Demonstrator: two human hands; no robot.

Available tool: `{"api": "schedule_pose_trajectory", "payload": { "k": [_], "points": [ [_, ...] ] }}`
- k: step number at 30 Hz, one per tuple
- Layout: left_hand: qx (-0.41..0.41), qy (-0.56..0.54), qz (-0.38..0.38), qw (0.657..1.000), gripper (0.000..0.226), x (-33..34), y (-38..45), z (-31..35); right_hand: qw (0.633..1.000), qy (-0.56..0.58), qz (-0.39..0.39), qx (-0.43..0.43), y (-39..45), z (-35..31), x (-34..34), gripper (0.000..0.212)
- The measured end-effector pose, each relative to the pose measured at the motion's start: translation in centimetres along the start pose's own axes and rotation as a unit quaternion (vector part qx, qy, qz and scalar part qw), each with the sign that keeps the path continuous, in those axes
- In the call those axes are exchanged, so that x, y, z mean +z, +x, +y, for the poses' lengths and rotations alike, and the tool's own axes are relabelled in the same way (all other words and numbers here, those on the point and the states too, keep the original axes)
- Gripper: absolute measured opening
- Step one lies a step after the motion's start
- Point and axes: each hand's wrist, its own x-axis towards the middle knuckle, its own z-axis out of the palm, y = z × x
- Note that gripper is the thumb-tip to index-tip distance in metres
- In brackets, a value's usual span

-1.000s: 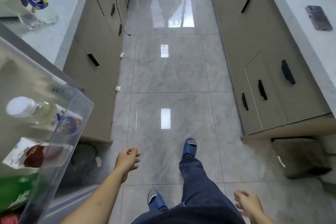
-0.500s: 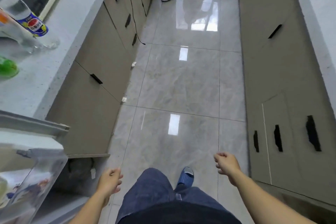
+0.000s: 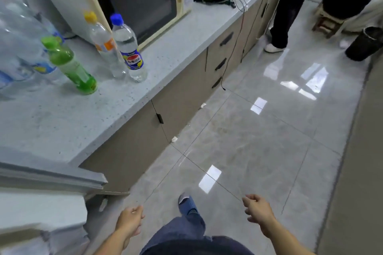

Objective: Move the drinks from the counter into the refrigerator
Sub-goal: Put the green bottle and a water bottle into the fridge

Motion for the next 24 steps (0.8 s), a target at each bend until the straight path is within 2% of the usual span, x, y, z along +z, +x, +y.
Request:
{"api": "schedule_pose_trajectory", "payload": {
  "k": [8, 11, 18, 20, 24],
  "points": [
    [0.059, -0.136, 0.009, 0.989, 0.021, 1.2, -0.5, 11.0, 0.993, -0.106, -0.044, -0.029, 7.1, -10.7, -0.7, 0.009],
    [0.062, -0.18, 0.045, 0.981, 0.022, 1.9, -0.7, 13.4, 0.986, -0.153, -0.061, -0.034, 9.7, -14.1, -0.8, 0.016],
    [0.026, -0.279, 0.137, 0.95, 0.022, 4.5, -3.3, 16.5, 0.958, -0.239, -0.133, -0.08, 14.2, -24.8, 0.5, 0.013],
    [0.022, -0.292, 0.155, 0.943, 0.023, 5.0, -3.9, 17.3, 0.948, -0.256, -0.15, -0.117, 14.7, -28.0, 2.2, 0.012],
    [0.026, -0.321, 0.203, 0.925, 0.023, 4.6, -5.0, 18.8, 0.899, -0.306, -0.206, -0.236, 12.0, -33.2, 6.8, 0.008]
  ]
}}
